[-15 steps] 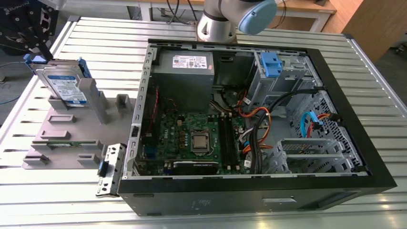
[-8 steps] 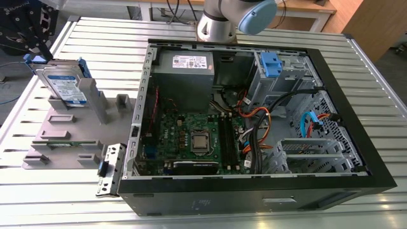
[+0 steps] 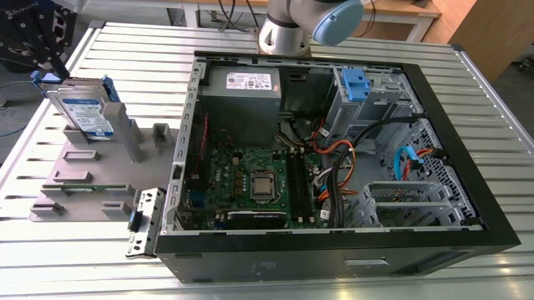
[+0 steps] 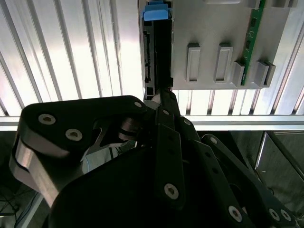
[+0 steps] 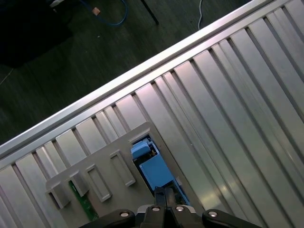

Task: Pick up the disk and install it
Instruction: 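Pick up the disk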

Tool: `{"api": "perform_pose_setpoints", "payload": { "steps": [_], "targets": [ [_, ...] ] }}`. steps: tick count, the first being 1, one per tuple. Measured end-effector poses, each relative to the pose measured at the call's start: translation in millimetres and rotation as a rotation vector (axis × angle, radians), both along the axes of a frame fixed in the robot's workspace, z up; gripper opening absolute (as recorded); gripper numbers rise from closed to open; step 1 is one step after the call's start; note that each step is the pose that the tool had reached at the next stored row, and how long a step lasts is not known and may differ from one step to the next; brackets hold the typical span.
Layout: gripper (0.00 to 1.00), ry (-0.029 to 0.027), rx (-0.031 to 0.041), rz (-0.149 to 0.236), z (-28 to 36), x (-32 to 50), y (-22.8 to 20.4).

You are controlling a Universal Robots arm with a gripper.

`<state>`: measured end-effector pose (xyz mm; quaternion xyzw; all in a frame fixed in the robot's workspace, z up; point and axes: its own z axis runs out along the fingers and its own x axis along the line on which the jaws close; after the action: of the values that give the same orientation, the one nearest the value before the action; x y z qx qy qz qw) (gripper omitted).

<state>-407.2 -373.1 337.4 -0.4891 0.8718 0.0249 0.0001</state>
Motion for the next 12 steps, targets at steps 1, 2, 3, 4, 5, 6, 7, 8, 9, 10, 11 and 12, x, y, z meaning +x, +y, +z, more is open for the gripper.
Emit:
{"api": "perform_pose_setpoints", "payload": {
  "steps": [1,2,3,4,5,6,7,8,9,10,11,12],
  "targets": [
    [0.11,0.0,0.0,0.004,0.0,0.0,0.0],
    [0.11,0.0,0.0,0.008,0.0,0.0,0.0],
    [0.11,0.0,0.0,0.011,0.0,0.0,0.0],
    [0.11,0.0,0.0,0.013,0.0,0.0,0.0],
    [0.11,0.0001,-0.0001,0.013,0.0,0.0,0.0],
    [0.11,0.0,-0.0001,0.013,0.0,0.0,0.0],
    [0.11,0.0,-0.0001,0.013,0.0,0.0,0.0],
    [0.11,0.0,0.0,0.013,0.0,0.0,0.0],
    [0.11,0.0,-0.0001,0.013,0.0,0.0,0.0],
    [0.11,0.0,0.0,0.013,0.0,0.0,0.0],
    [0.11,0.0,0.0,0.013,0.0,0.0,0.0],
    [0.11,0.0,-0.0001,0.013,0.0,0.0,0.0]
  ]
}}
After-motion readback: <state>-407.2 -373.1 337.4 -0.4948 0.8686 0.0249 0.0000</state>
